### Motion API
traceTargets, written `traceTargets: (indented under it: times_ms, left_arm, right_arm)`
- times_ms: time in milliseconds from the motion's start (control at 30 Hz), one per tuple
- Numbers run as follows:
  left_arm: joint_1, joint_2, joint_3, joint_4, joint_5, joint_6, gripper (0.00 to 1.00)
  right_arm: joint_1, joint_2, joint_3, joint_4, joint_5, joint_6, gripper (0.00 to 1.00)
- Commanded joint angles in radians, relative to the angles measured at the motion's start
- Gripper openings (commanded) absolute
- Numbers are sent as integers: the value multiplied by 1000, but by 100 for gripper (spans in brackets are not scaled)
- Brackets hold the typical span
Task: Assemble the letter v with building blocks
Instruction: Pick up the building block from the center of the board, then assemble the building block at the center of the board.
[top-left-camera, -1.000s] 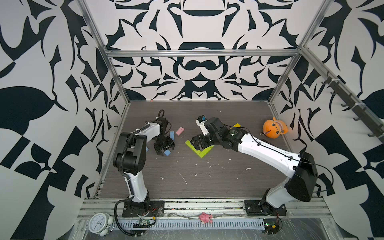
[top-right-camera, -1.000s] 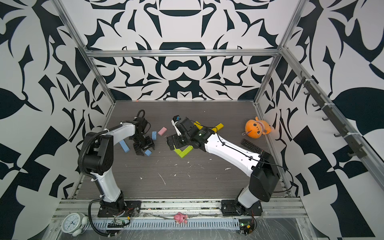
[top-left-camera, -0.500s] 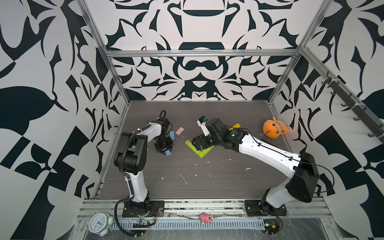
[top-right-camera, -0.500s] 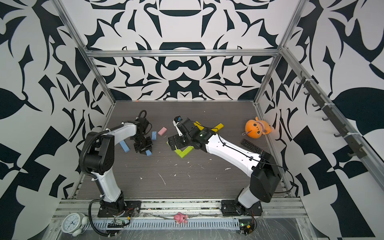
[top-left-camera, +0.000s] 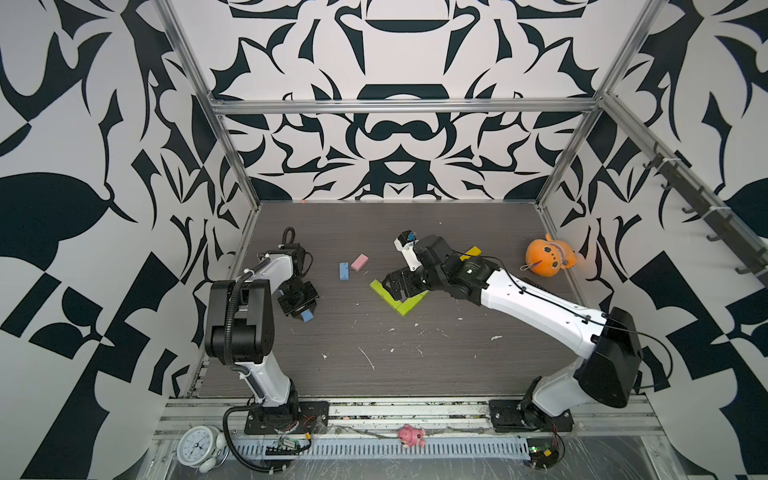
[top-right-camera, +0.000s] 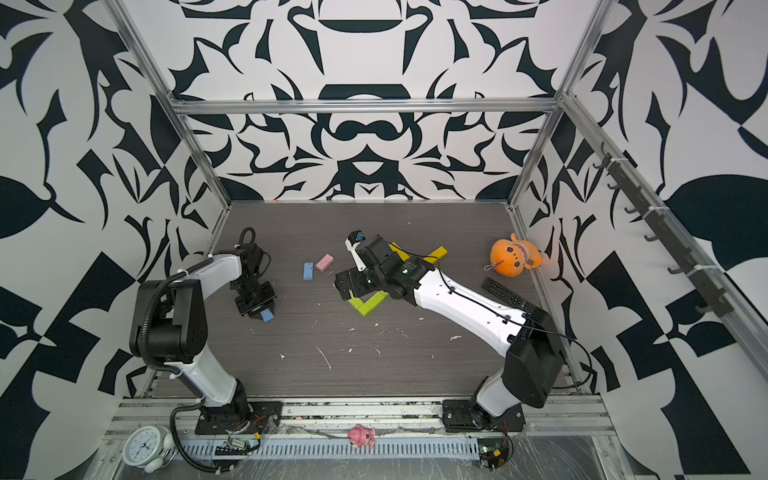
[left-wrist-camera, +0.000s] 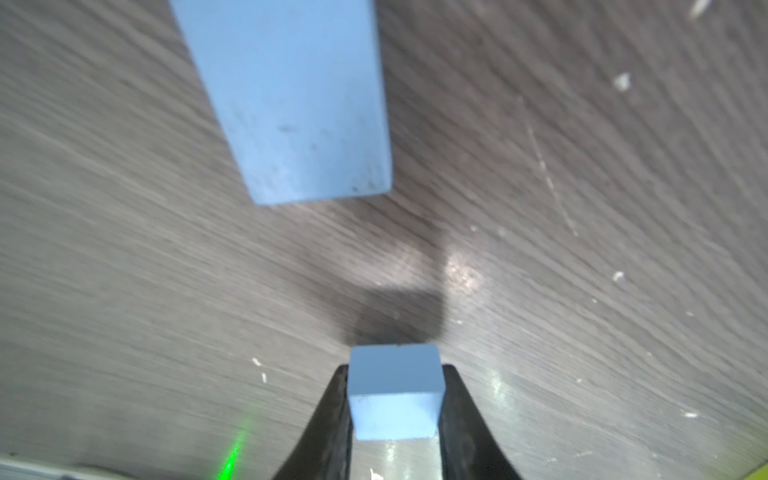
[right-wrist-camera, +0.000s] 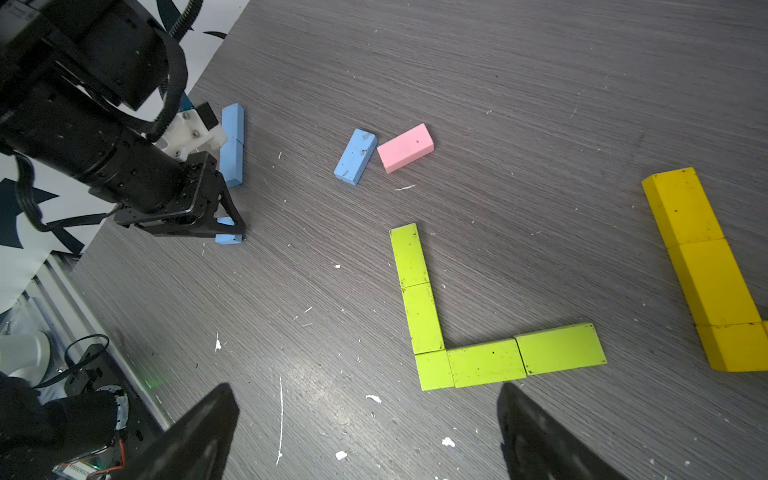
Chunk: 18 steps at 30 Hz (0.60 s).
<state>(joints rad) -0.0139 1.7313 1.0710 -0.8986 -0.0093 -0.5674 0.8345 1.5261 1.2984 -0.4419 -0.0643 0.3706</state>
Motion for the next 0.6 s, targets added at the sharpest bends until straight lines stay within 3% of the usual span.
traceTargets:
  times_ms: [0, 133, 567]
  left_arm:
    - [31, 15, 17, -27, -35, 29, 30]
    - [80, 24, 5, -10, -31, 29, 30]
    - [95, 62, 33, 28, -7, 2, 37]
  right_arm:
    - [-3, -15, 4, 32, -8, 2, 99]
    - [-3, -15, 7, 30, -9, 4, 99]
    - [-3, -7, 15, 35, -17, 12, 99]
